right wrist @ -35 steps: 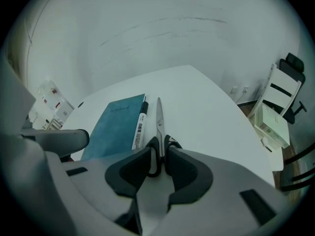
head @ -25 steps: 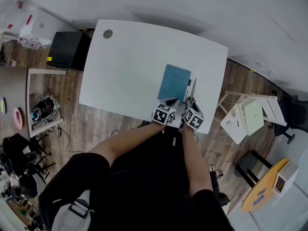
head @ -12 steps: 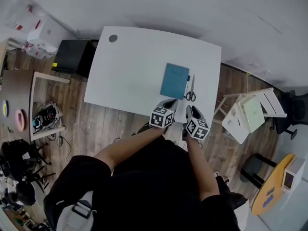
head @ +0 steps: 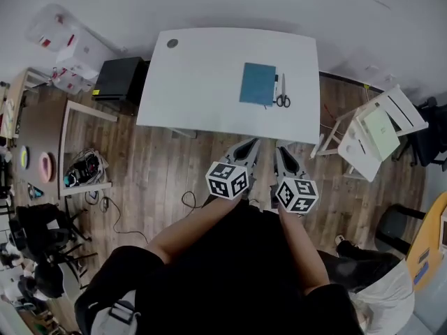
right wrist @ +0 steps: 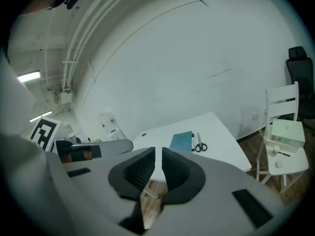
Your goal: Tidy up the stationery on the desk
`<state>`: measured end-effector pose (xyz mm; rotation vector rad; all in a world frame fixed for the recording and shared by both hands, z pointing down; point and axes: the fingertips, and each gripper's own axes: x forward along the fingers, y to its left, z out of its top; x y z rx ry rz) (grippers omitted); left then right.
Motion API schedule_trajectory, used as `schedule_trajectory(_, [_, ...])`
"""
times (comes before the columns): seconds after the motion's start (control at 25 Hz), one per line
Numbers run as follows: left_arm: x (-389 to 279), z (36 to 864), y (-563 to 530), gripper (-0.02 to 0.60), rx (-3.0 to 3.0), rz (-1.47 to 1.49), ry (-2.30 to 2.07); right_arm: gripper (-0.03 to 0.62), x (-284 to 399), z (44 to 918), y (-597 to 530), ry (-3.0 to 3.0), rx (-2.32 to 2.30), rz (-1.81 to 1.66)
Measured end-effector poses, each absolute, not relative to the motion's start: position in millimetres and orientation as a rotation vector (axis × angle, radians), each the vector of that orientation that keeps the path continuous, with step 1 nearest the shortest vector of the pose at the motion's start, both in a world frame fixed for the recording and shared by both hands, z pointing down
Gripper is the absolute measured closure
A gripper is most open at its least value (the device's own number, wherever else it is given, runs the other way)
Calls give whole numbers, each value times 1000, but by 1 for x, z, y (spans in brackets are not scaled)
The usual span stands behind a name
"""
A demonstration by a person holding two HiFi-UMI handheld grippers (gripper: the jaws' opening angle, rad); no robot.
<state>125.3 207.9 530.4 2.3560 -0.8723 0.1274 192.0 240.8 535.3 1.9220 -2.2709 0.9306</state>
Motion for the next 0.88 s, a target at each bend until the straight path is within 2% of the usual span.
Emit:
schedule_trajectory(0.16, [110, 496, 279, 568, 2445, 104, -876, 556, 158, 498, 291, -2362, 1851, 812])
schedule_trajectory(0.44, [56, 429, 340, 568, 2693, 120, -984, 556, 99, 437, 343, -2396, 1899, 565])
schedule_trajectory(0.88, [-51, 391, 351, 568, 2767, 26, -1103, 556, -16, 388, 359, -2360, 1891, 184])
